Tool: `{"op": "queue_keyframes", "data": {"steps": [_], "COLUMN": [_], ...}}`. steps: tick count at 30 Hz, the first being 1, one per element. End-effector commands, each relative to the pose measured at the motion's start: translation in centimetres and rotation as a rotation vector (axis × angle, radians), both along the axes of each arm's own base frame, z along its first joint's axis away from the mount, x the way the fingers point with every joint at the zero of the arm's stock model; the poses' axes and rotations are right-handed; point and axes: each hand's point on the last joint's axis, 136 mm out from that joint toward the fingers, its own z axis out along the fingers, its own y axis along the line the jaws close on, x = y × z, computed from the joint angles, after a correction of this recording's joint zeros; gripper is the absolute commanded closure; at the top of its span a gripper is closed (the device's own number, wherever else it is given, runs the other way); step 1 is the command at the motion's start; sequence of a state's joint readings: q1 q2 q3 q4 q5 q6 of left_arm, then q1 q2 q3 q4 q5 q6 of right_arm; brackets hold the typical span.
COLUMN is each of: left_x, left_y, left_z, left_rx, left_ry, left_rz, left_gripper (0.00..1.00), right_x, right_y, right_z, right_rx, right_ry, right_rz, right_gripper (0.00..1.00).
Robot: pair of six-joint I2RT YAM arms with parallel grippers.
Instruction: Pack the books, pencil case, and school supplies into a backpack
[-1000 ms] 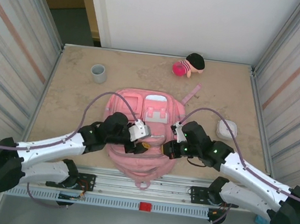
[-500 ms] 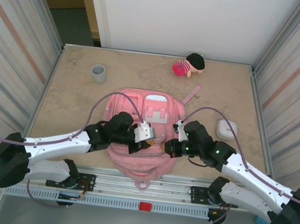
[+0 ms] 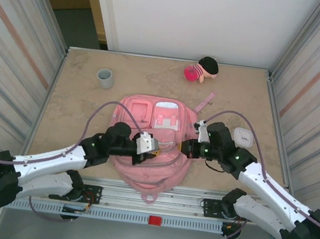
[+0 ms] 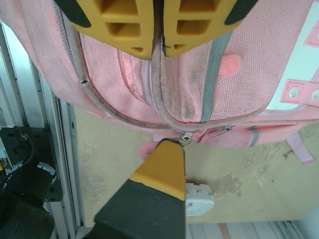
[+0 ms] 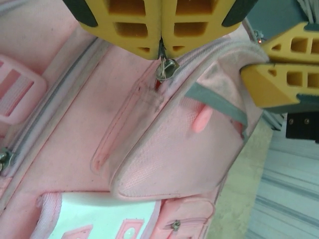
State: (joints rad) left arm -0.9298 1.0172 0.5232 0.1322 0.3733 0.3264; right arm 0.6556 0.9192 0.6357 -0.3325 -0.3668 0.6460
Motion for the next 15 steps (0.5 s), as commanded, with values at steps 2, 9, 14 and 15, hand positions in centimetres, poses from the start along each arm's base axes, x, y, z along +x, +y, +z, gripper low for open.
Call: {"op": "queue_keyframes", "data": {"steps": [2, 9, 14, 15], "left_x": [-2.5, -2.3, -0.2, 0.5], "left_y": [-1.1, -1.7, -1.5, -1.3], "left_z": [1.9, 1.0, 1.2, 1.3], "left_rx": [-0.084, -0.059, -0.017, -0.011], "left_ry": [-0.021, 0.002, 0.045, 0.065], "left_rz": [-0.168, -0.184, -0.034, 0.021], "left_gripper": [0.96, 0.96, 0.72, 0.6], "right_x": [4.0, 5.0, 4.6, 4.5], "right_y": [-2.0, -2.1, -2.1, -2.4], "right_z": [-1.0, -1.7, -1.7, -1.2], "right_rx": [-0.043, -0.039, -0.068, -0.082], "right_ry": [-0.054, -0.064, -0.052, -0.054], "right_rz": [-0.217, -0.276, -0.272, -0.283], "right_gripper": [1.0, 1.0, 0.82, 0.65]}}
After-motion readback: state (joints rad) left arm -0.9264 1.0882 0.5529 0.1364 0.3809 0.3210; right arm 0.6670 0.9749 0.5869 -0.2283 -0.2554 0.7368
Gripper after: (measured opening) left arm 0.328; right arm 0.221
